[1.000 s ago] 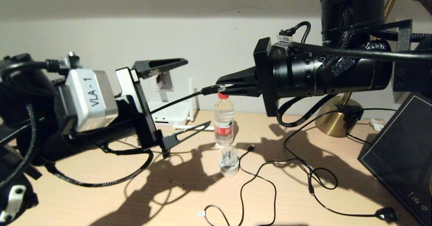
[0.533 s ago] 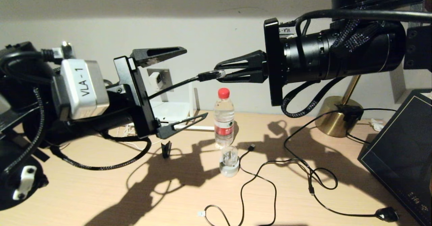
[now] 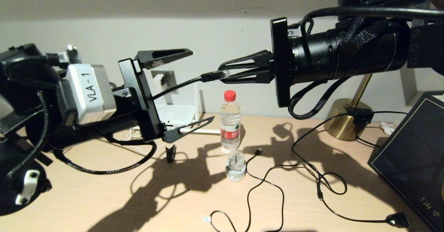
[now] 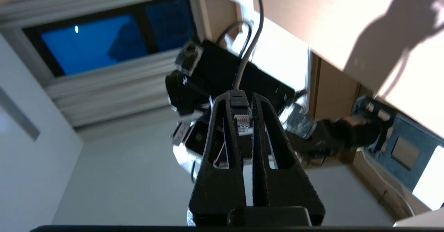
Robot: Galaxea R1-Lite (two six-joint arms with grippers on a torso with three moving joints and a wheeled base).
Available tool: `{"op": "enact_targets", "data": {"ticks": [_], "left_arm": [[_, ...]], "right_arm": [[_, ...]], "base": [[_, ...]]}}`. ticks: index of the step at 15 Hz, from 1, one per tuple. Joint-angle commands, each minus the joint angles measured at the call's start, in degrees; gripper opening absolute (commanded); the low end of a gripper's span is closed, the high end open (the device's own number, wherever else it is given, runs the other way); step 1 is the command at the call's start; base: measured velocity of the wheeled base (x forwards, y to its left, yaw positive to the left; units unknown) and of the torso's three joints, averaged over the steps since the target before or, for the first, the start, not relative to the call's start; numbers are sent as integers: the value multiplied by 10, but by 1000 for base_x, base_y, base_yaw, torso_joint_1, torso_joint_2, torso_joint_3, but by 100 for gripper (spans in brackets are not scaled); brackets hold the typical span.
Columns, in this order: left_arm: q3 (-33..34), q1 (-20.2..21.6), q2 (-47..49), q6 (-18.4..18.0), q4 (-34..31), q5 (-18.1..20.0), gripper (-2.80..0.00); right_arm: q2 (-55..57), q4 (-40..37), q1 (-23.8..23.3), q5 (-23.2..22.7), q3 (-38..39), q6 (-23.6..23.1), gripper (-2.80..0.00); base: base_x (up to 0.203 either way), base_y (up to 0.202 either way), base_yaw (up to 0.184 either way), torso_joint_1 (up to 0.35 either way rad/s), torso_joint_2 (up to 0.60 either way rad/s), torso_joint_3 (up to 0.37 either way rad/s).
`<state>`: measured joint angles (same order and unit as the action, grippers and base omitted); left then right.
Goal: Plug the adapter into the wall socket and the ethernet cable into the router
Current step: Hand it to the other hand
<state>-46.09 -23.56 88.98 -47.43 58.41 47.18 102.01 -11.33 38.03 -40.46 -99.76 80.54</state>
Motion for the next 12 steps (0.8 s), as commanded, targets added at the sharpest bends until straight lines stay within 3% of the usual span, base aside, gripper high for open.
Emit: {"op": "enact_targets", "data": {"ticks": [1, 12], "left_arm": [[-7, 0, 3, -8, 3, 2, 0], [-58, -1, 43, -23, 3, 2, 0]], "right_arm": [[2, -2, 0, -20, -1, 11, -280], [35, 0, -24, -23, -23, 61, -280]], "base": [[0, 0, 0, 0, 0, 0], [0, 0, 0, 0, 0, 0]]}}
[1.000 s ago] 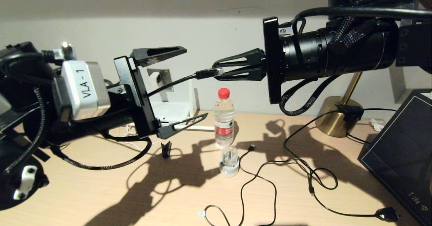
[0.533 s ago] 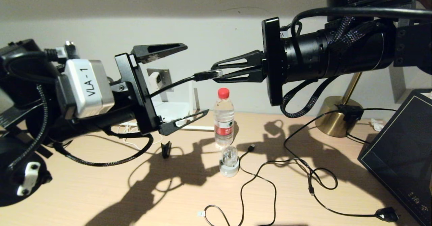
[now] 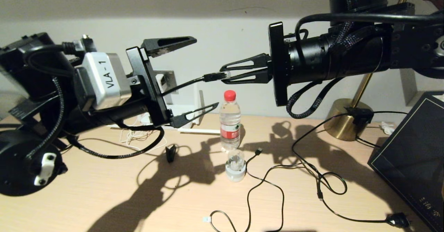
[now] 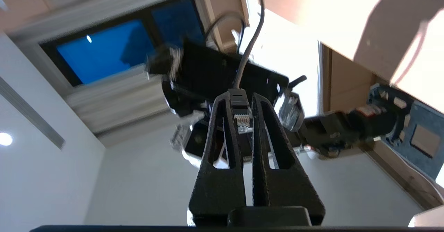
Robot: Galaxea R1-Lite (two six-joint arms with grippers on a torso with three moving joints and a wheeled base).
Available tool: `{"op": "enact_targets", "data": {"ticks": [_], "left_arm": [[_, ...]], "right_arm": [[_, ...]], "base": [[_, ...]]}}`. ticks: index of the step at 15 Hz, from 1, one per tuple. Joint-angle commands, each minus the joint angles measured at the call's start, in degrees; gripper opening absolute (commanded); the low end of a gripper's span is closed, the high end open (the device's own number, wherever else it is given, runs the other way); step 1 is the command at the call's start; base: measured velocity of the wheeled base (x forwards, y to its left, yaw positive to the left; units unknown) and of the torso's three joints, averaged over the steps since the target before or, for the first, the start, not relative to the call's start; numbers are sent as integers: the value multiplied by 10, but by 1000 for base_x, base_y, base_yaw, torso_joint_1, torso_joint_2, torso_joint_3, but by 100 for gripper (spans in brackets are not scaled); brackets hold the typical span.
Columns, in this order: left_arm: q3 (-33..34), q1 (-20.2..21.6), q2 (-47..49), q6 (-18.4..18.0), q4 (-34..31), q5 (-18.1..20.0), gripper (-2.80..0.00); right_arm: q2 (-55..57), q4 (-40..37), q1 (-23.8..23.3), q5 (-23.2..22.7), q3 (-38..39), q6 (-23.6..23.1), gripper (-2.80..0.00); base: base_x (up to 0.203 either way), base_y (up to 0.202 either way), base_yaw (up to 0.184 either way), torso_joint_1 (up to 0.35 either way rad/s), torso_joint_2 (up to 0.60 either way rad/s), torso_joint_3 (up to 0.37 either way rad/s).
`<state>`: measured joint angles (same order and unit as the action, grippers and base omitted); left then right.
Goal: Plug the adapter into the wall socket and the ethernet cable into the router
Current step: Hand it to the other hand
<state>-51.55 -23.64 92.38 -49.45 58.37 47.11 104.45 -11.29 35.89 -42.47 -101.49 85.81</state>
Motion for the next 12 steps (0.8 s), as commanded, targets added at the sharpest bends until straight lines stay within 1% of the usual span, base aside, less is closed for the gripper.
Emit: {"op": "enact_targets", "data": {"ticks": [1, 4, 7, 9, 12], "left_arm": [[-14, 0, 15, -5, 3, 2, 0], [-19, 1, 21, -5, 4, 2, 0], [-17, 0, 23, -5, 5, 2, 0], [-15, 1, 23, -5, 5, 2, 0], [-15, 0, 24, -5, 5, 2, 0]], "right_arm": [[12, 0, -3, -3, -7, 10, -280], [15, -1, -12, -4, -5, 18, -280], [15, -2, -13, -27, -7, 20, -280], [15, -2, -13, -27, -7, 29, -280], [15, -1, -13, -28, -8, 30, -280]], "base": [[0, 0, 0, 0, 0, 0], [0, 0, 0, 0, 0, 0], [0, 0, 0, 0, 0, 0], [0, 0, 0, 0, 0, 0], [0, 0, 0, 0, 0, 0]]}}
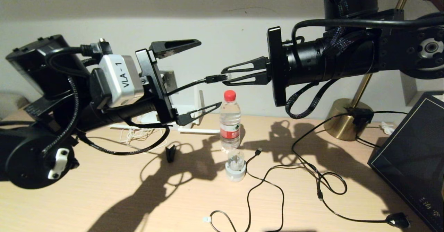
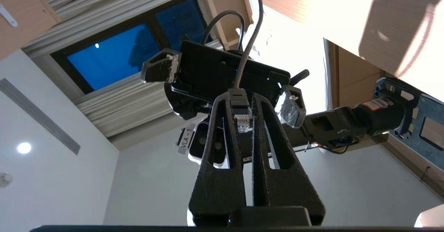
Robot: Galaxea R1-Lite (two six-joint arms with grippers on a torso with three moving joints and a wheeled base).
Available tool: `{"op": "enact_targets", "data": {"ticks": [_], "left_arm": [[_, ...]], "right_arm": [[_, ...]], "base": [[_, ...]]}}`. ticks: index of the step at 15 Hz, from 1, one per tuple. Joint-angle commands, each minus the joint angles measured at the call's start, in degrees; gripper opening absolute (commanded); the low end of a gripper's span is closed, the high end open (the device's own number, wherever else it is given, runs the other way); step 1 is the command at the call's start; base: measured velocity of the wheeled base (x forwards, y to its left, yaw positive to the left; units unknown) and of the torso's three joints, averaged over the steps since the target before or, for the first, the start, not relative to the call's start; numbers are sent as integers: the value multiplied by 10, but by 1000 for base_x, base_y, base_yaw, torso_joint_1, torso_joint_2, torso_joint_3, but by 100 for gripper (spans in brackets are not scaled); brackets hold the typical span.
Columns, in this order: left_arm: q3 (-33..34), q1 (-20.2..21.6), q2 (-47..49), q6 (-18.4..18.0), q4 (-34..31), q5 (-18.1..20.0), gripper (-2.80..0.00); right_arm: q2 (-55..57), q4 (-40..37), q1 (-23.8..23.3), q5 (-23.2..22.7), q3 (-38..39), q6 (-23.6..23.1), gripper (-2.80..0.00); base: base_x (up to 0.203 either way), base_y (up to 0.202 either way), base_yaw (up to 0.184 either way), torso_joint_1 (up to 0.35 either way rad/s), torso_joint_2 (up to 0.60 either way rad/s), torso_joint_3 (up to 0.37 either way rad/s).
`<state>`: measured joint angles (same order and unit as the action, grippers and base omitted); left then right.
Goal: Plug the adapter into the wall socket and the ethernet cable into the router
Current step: Hand it to the other hand
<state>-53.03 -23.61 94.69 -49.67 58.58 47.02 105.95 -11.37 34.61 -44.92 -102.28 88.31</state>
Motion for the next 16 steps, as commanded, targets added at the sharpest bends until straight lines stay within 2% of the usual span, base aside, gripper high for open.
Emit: {"op": "enact_targets", "data": {"ticks": [1, 8, 9, 16], "left_arm": [[0, 0, 6, -2, 3, 3, 0], [2, 1, 5, -2, 5, 3, 0], [2, 0, 4, -2, 5, 3, -280], [17, -19, -4, 0, 5, 3, -280]], "right_arm": [[0, -1, 0, -3, 1, 5, -280], [0, -1, 0, -2, 3, 5, -280], [0, -1, 0, -2, 3, 5, -280], [0, -1, 0, 0, 3, 5, -280]], "base": [[0, 0, 0, 0, 0, 0], [0, 0, 0, 0, 0, 0], [0, 0, 0, 0, 0, 0], [0, 0, 0, 0, 0, 0]]}}
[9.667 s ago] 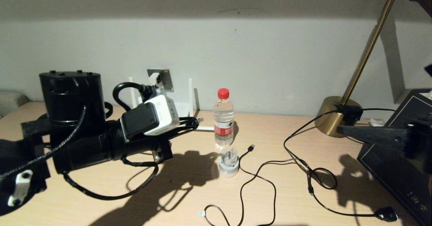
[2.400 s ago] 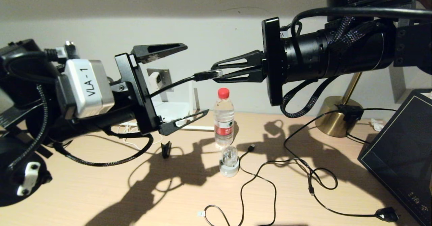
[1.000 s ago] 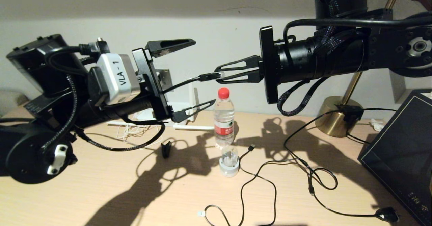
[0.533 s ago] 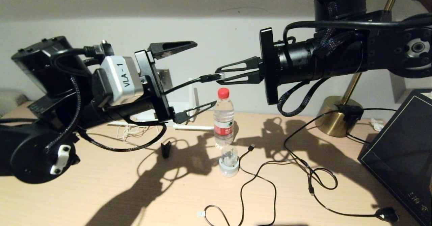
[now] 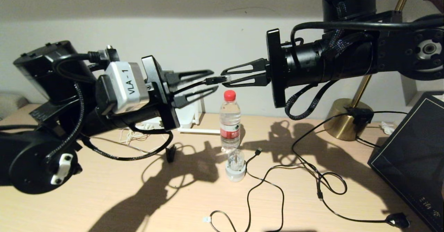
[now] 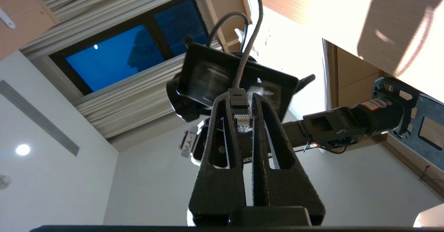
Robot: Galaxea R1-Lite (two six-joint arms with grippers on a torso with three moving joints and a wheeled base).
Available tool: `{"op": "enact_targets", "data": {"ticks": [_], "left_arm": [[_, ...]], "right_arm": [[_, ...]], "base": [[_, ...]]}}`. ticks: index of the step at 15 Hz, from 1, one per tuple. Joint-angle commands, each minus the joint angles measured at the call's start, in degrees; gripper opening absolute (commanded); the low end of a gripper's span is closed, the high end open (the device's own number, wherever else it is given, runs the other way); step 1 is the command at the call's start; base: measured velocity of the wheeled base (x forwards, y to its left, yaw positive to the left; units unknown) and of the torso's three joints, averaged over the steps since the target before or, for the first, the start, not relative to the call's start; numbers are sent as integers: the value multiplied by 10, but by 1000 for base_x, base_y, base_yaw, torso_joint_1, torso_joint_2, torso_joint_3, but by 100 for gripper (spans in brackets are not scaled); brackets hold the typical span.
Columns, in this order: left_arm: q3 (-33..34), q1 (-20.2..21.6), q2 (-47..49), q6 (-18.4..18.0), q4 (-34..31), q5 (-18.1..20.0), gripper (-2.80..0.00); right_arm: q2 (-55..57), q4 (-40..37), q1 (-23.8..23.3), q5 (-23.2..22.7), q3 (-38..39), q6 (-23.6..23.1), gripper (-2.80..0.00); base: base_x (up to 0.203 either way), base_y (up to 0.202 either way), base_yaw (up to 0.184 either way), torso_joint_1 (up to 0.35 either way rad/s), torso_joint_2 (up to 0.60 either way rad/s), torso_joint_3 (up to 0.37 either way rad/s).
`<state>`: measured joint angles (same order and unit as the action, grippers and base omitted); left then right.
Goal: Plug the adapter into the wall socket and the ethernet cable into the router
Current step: Hand it to the other hand
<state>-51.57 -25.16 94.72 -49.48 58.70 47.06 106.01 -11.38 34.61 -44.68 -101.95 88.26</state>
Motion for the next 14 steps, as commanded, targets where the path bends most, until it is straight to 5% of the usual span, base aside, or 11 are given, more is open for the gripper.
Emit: {"op": "enact_targets", "data": {"ticks": [1, 13, 14], "left_arm": [[8, -7, -8, -2, 4, 2, -280], [38, -9, -22, -1, 4, 1, -280], [40, -9, -23, -1, 4, 1, -280]], "right_arm": [[0, 0, 0, -2, 0, 4, -280], [-3, 0, 1, -1, 3, -1, -280], [-5, 0, 2, -1, 4, -8, 0]], "base": [[0, 0, 0, 0, 0, 0], [0, 0, 0, 0, 0, 0], [0, 0, 0, 0, 0, 0]]}}
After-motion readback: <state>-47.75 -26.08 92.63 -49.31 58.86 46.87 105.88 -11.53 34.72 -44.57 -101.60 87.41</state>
